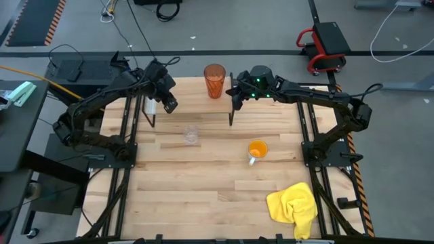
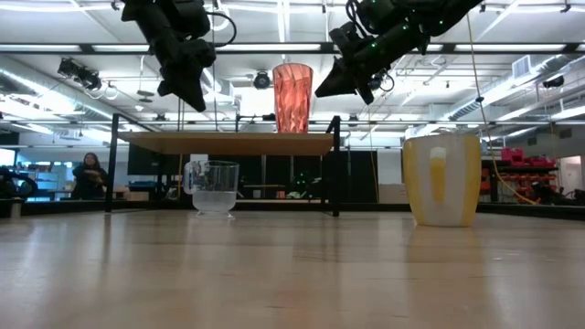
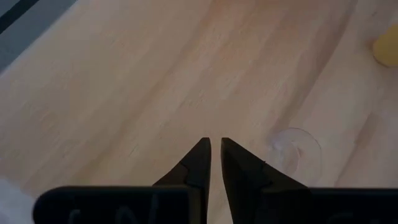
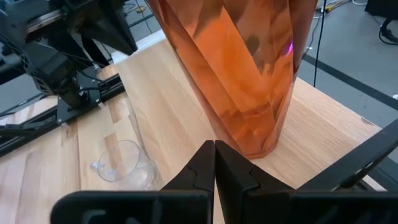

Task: Stack small to large cups/mugs on shelf
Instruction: Put the yellow mug on the shelf

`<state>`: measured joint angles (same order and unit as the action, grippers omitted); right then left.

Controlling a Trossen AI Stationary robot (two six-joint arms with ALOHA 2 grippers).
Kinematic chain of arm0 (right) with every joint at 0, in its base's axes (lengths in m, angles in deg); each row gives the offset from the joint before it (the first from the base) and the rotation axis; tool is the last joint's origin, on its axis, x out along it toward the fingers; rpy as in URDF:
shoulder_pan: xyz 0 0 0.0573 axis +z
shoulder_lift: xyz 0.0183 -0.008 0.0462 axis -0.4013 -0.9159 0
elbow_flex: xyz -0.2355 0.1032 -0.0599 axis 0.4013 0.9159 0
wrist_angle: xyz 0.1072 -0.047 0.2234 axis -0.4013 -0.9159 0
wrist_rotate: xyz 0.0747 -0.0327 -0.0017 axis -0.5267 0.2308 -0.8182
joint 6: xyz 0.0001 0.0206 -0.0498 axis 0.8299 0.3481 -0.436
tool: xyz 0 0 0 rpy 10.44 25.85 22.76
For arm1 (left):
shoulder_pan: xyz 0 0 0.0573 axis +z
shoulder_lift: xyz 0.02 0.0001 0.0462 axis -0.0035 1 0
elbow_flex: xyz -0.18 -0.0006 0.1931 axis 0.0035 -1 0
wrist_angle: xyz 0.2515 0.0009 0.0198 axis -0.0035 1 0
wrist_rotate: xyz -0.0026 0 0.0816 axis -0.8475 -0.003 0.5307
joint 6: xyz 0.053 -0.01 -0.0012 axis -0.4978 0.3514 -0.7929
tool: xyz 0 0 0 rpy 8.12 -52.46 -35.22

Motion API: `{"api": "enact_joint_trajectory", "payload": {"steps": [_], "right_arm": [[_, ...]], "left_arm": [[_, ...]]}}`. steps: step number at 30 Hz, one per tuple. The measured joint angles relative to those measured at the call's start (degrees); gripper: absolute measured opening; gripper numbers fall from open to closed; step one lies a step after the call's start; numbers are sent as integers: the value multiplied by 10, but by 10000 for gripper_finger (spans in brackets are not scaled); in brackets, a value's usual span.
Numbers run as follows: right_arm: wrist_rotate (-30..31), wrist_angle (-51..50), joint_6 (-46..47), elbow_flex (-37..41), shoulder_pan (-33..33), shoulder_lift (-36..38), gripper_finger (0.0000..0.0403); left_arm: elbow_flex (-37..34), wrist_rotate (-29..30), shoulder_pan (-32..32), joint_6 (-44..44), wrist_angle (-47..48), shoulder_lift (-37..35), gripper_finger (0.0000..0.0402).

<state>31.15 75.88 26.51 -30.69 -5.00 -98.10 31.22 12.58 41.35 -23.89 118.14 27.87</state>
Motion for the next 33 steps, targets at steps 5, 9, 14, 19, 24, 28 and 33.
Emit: {"api": "enact_joint_trajectory", "payload": {"steps": [5, 9, 14, 19, 24, 28, 33], "right_arm": [[0, 0, 0, 0, 0, 0, 18], [0, 0, 1, 0, 0, 0, 18], [0, 0, 2, 0, 6, 0, 18], [0, 0, 2, 0, 11, 0, 18], [0, 1, 2, 0, 11, 0, 18], [0, 1, 3, 0, 12, 0, 18], [-1, 2, 25, 0, 18, 0, 18]], "left_arm": [[0, 0, -27, 0, 0, 0, 41], [0, 6, -42, 4, 0, 0, 40], [0, 10, -61, 7, 0, 0, 40], [0, 10, -78, 14, 1, -8, 37], [0, 10, -101, 23, 1, -28, 36], [0, 20, -119, 35, 1, -47, 40], [0, 41, -145, 48, 6, -74, 35]]}}
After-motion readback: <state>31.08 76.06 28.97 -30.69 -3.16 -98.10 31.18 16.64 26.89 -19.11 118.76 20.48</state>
